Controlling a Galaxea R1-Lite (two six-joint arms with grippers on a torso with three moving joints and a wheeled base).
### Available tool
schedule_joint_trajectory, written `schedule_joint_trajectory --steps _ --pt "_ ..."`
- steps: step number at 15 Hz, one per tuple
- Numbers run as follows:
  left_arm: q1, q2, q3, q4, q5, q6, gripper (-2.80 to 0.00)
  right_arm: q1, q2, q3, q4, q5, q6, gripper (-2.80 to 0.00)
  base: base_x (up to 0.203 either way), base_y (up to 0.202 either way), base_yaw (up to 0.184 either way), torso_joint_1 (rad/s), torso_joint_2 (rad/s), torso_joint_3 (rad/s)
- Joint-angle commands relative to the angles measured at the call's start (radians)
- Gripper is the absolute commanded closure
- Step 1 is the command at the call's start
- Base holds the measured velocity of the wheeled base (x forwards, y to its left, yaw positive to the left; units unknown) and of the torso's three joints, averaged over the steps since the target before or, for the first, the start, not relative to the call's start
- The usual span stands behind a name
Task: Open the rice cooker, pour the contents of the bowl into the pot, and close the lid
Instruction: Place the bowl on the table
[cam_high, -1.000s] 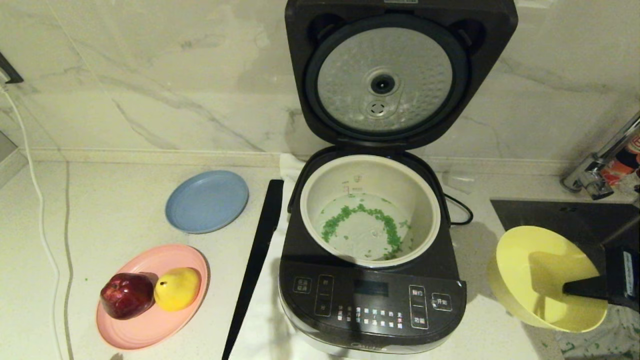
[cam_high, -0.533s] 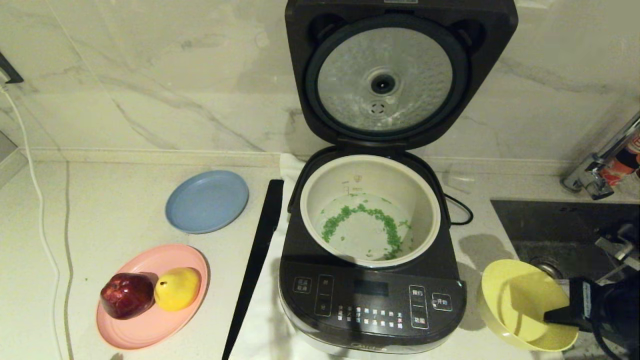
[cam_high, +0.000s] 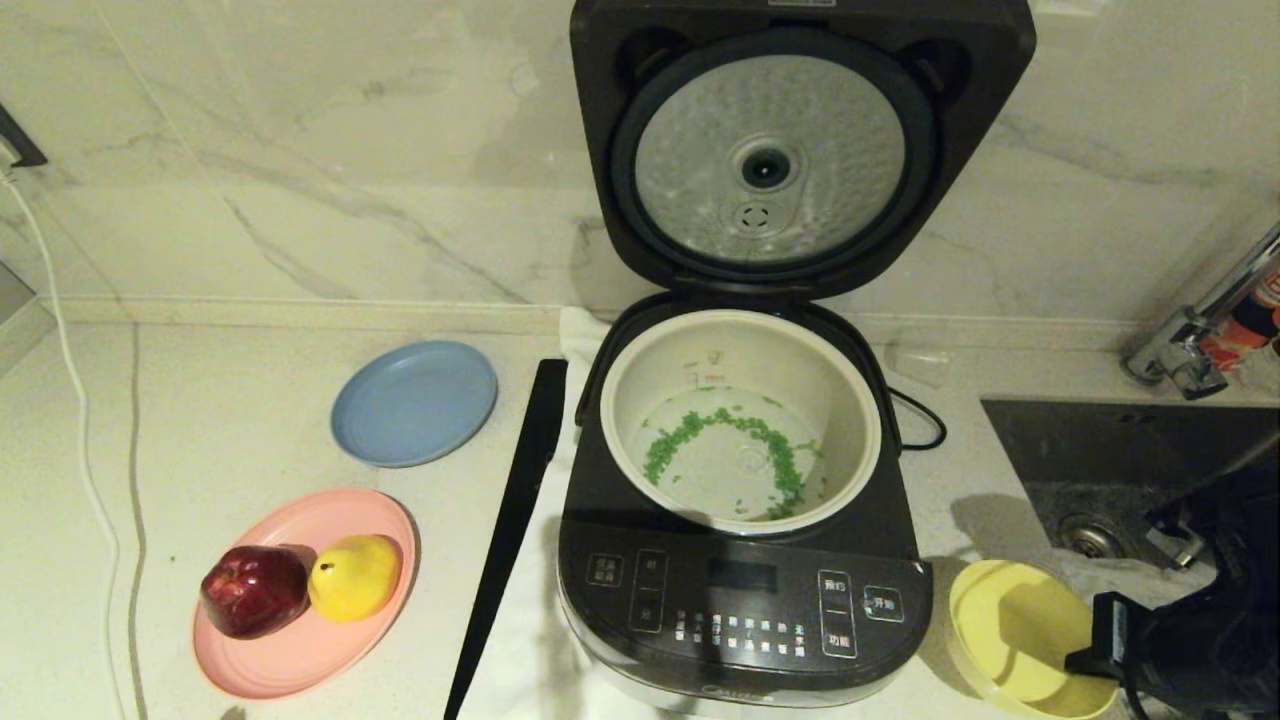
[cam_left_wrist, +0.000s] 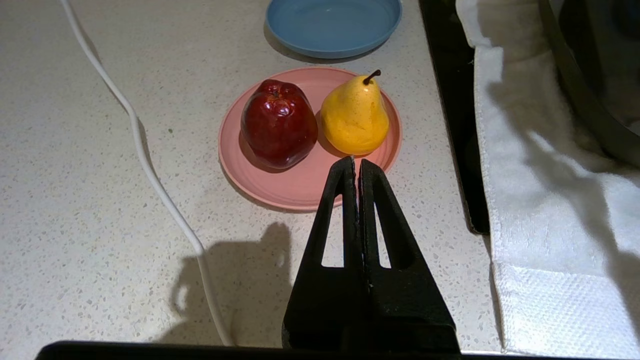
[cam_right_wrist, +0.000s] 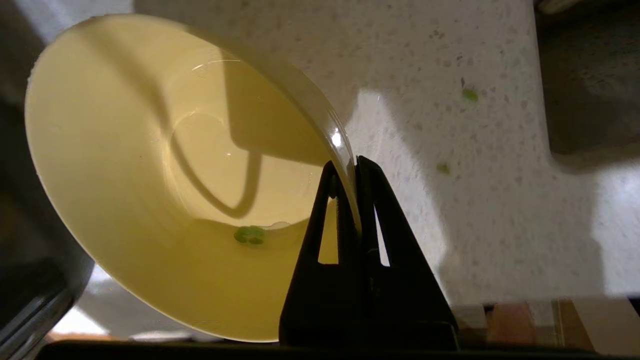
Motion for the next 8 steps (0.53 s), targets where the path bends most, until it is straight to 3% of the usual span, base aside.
schedule_joint_trajectory --steps 1,8 --pt "0.0 -0.001 0.009 0.0 0.0 0.0 0.0 -0.002 0.081 0.029 -0.069 -0.001 0.004 0.0 0.0 0.0 0.0 0.0 0.0 0.0" --pt "0.0 -0.001 0.008 0.0 0.0 0.0 0.0 -0.002 0.148 0.025 -0.124 -0.002 0.011 0.0 0.0 0.0 0.0 0.0 0.0 0.0"
